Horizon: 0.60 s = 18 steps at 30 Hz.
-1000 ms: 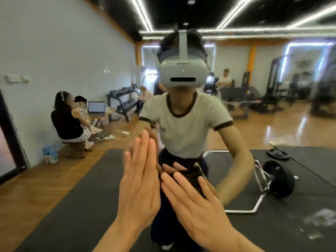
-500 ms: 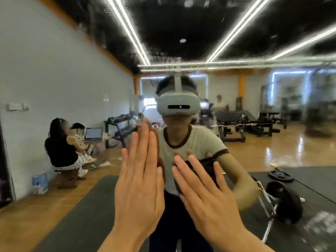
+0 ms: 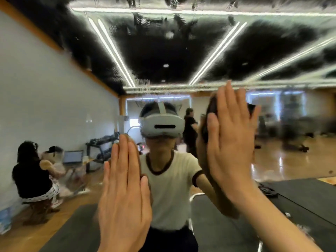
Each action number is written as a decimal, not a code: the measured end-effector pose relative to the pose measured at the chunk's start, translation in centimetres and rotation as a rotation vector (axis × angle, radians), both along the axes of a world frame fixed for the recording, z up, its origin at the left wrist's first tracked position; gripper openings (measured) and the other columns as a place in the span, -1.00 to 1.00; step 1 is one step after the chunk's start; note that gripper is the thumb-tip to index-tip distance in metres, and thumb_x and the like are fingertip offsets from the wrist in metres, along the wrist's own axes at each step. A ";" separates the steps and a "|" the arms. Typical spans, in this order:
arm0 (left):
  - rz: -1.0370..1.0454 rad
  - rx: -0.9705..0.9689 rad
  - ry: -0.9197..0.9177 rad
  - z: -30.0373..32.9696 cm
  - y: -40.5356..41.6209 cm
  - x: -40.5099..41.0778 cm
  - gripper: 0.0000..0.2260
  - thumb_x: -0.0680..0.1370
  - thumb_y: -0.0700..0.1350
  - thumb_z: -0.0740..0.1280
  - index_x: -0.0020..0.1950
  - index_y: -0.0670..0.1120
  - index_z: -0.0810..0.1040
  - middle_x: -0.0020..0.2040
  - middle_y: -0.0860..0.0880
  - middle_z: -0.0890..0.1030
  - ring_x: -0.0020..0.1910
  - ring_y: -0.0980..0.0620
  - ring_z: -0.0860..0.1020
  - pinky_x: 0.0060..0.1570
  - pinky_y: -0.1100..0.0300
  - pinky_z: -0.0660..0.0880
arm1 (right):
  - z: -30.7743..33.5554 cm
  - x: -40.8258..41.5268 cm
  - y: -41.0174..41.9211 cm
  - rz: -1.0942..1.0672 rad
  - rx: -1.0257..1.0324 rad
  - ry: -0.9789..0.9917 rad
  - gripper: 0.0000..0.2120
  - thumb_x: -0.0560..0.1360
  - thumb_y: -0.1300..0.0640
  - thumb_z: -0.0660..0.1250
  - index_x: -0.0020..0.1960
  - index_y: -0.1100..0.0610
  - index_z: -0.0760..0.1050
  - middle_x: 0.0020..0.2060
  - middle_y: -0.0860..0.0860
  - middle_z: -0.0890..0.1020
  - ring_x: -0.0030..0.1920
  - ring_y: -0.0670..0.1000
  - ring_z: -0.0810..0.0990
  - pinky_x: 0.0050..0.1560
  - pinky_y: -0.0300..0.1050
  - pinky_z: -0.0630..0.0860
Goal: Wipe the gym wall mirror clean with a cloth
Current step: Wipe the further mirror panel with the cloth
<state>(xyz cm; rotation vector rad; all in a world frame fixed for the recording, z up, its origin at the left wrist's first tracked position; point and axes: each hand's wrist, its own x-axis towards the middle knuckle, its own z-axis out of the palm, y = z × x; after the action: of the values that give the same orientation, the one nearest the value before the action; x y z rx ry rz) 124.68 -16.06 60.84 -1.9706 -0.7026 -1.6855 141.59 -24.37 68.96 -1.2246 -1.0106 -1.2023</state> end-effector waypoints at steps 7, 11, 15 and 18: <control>0.000 0.011 -0.017 -0.1 -0.3 0.0 -0.43 0.66 -0.09 0.02 0.66 -0.17 -0.02 0.67 -0.09 -0.06 0.63 0.09 -0.15 0.56 0.20 -0.23 | -0.2 -2.2 2.1 -0.035 -0.130 -0.410 -0.52 0.68 0.11 0.09 0.58 0.19 0.23 0.57 0.10 0.27 0.58 0.10 0.16 0.58 0.10 -0.04; 0.002 0.053 0.018 -0.2 -0.2 -0.3 -0.45 0.67 -0.09 -0.01 0.66 -0.19 -0.01 0.66 -0.10 -0.04 0.64 0.06 -0.13 0.57 0.17 -0.23 | -2.5 5.5 -2.2 -0.014 -0.063 -0.060 -0.50 0.69 0.08 0.00 0.61 0.19 0.17 0.60 0.09 0.17 0.61 0.06 0.04 0.58 0.22 -0.06; -0.016 0.077 0.058 -0.3 0.2 -0.5 -0.46 0.68 -0.08 -0.02 0.65 -0.20 0.01 0.67 -0.11 -0.02 0.64 0.02 -0.11 0.57 0.17 -0.25 | -3.2 -0.1 0.4 -0.033 -0.015 -0.035 -0.49 0.69 0.07 -0.02 0.59 0.21 0.20 0.60 0.10 0.19 0.61 0.09 0.07 0.59 0.09 -0.17; -0.018 0.072 0.043 -0.4 0.4 -0.5 -0.47 0.69 -0.07 -0.02 0.65 -0.21 0.03 0.66 -0.12 -0.01 0.63 0.02 -0.11 0.57 0.17 -0.25 | -4.7 -5.0 3.4 -0.070 -0.137 -0.389 -0.51 0.65 0.11 0.11 0.56 0.21 0.26 0.57 0.11 0.26 0.59 0.12 0.16 0.58 0.09 -0.13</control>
<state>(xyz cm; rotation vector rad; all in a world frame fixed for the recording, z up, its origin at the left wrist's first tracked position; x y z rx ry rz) 124.23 -15.64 60.45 -1.9633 -0.6023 -1.6499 136.58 -21.01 64.26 -1.1617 -1.3628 -1.4819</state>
